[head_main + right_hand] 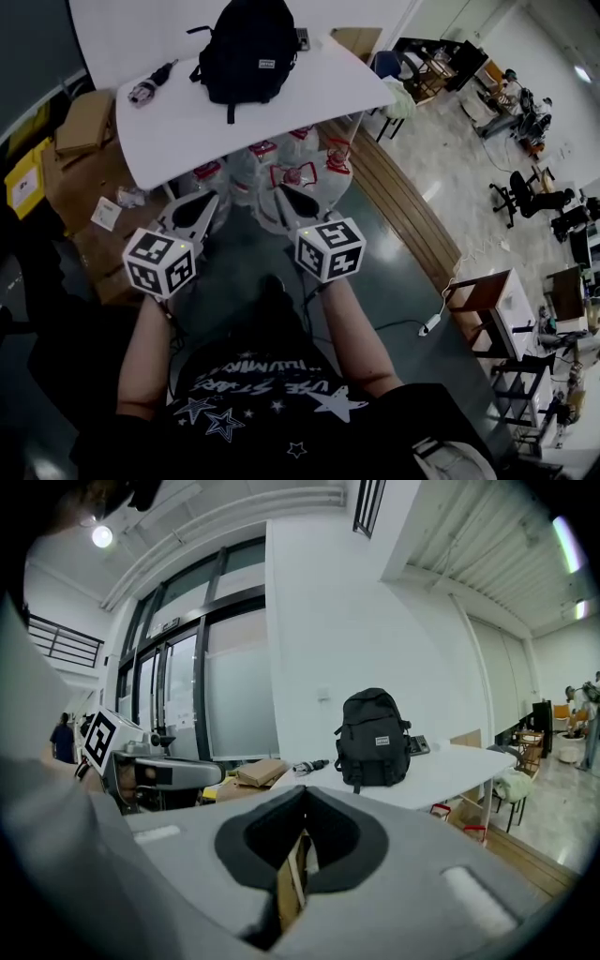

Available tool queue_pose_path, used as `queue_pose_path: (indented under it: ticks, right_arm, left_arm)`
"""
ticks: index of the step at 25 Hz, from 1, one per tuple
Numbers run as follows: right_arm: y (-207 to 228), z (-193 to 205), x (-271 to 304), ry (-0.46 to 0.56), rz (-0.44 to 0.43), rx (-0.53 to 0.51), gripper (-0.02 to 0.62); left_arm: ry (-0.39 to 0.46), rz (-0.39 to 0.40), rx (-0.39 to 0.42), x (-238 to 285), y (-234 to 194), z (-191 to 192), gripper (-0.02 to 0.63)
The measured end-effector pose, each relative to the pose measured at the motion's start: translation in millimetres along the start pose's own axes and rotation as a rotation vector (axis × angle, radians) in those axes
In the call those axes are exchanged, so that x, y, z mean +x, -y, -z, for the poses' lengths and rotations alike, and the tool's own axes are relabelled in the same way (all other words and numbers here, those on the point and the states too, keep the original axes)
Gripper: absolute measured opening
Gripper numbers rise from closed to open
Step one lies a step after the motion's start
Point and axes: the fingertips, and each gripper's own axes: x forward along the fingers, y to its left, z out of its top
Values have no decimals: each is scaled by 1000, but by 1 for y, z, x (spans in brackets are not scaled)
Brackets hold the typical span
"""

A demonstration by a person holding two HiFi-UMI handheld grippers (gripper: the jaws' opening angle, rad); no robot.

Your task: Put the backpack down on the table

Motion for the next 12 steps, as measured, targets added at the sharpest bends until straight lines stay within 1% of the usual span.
queue_pose_path:
  ticks: [6, 12]
  right_arm:
    - [-11, 6, -13, -7, -8, -8, 0]
    - [-19, 12, -15, -17, -19, -12, 0]
  left_arm:
    - [4, 6, 11, -9, 15, 2, 8]
    - [-6, 4, 14, -13, 17, 7, 8]
